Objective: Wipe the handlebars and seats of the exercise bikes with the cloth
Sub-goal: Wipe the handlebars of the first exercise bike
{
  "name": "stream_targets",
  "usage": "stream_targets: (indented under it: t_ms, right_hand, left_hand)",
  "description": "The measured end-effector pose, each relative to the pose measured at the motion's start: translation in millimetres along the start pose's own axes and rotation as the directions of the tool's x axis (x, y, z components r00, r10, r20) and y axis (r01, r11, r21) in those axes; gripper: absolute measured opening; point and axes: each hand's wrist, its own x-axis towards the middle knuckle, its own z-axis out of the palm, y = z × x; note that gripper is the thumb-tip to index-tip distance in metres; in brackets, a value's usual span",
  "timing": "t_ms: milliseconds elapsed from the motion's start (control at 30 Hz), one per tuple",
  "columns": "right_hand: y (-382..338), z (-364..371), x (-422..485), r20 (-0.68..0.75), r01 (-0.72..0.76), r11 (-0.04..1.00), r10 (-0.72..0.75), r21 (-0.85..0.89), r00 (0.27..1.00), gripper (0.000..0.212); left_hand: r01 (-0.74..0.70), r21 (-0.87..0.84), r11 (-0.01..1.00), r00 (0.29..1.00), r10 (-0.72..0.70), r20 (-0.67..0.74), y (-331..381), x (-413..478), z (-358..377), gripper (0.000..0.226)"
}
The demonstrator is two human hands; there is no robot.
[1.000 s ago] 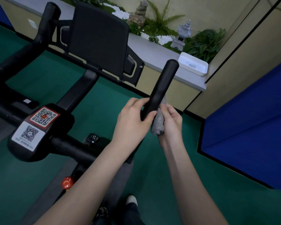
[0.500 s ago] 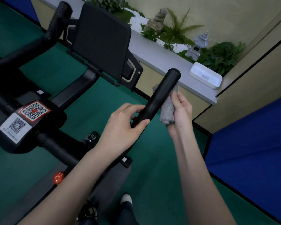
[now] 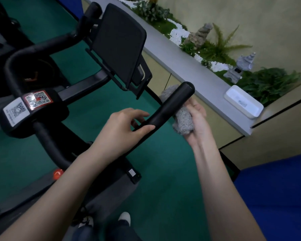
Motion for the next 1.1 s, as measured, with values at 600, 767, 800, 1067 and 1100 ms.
stream_targets:
  t_ms: [600,767,800,1067,1100]
  right_hand:
    - [-35,12,-19,0.309,0.586,0.179,-0.709,-0.79,0.633,0.023]
    - [-77,21,-5,0.386,0.467,0.1,-0.428,-0.878,0.817,0.019]
    - [-78,20,-6,0.349,0.43,0.127,-0.406,-0.894,0.845,0.019]
    - [-76,52,-23,0.586,0.487,-0.34,-0.318,-0.804,0.746,0.017]
    - [-81,59,-20,0.583,0.469,-0.402,-0.232,-0.786,0.779,0.016]
  left_hand:
    - [-0.012,-0.062,0.998,0.997,0.016,0.071,3,15,8,0.041]
    - [-0.021,-0.066,0.998,0.996,0.027,0.088,2,20,6,0.038]
    - [-0.022,-0.07,0.997,0.995,0.029,0.094,1,19,6,0.038]
    - [-0.026,-0.095,0.995,0.992,0.037,0.119,-3,23,5,0.04]
    - [-0.021,-0.099,0.995,0.992,0.034,0.124,-3,23,4,0.041]
